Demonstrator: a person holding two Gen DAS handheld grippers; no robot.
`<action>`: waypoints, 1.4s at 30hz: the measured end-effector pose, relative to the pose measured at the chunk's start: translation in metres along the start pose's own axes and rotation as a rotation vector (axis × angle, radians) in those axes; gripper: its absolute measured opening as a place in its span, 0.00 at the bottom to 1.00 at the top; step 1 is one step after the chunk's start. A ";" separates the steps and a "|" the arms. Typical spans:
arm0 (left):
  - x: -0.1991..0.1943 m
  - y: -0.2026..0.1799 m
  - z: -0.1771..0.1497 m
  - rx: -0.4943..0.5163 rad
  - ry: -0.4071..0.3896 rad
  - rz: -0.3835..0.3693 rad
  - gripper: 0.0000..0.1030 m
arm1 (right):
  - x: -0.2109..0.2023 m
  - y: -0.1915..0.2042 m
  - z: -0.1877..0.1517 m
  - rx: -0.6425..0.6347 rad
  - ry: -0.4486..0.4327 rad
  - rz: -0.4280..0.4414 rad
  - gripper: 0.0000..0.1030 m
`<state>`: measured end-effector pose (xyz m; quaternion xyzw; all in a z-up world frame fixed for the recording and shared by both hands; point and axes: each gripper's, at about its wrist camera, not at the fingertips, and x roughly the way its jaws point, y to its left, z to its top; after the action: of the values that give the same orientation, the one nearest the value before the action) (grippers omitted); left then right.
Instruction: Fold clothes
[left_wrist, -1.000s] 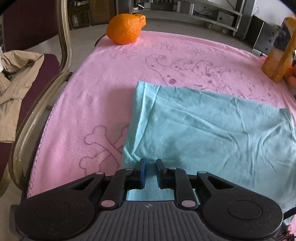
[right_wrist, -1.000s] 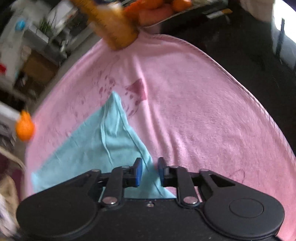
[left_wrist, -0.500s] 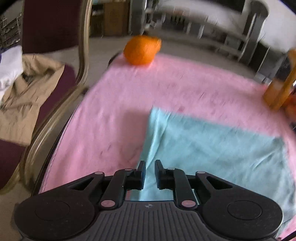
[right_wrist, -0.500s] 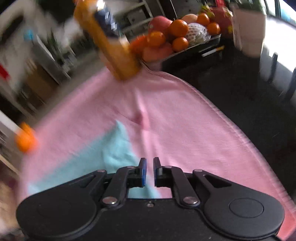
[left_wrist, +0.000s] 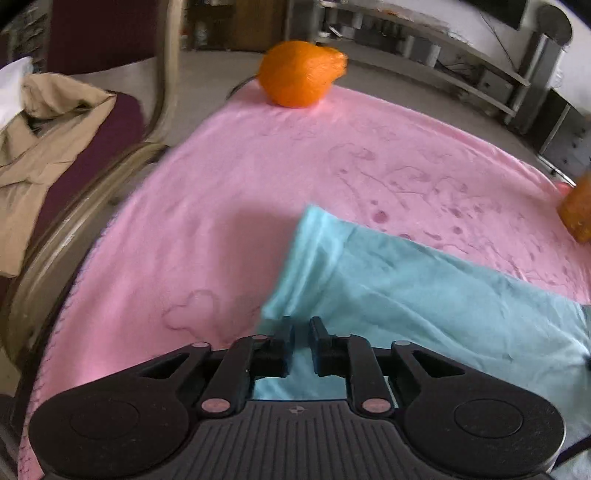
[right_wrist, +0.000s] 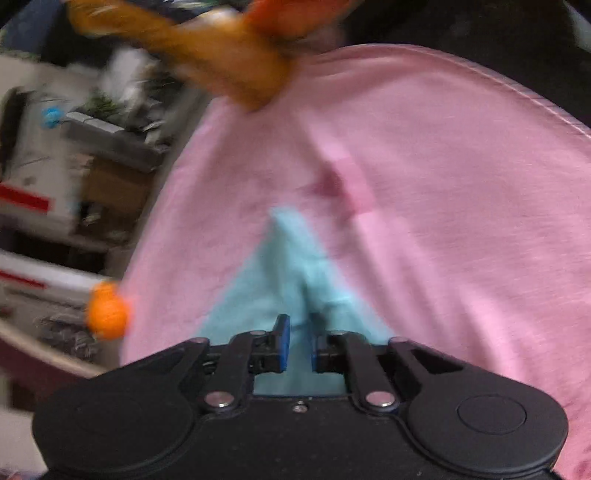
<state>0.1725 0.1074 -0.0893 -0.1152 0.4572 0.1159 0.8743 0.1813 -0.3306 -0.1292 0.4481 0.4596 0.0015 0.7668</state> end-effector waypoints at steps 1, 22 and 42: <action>0.000 0.003 0.000 -0.003 0.001 -0.005 0.17 | -0.005 -0.008 0.003 0.046 -0.029 0.000 0.00; -0.093 0.017 -0.078 0.156 -0.015 -0.163 0.15 | -0.119 -0.025 -0.073 -0.082 -0.064 0.060 0.24; -0.060 -0.020 -0.094 0.259 0.026 -0.107 0.17 | -0.050 0.007 -0.100 -0.240 0.123 0.022 0.16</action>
<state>0.0729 0.0533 -0.0902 -0.0270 0.4728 0.0078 0.8807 0.0843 -0.2791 -0.1068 0.3572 0.4973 0.0925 0.7852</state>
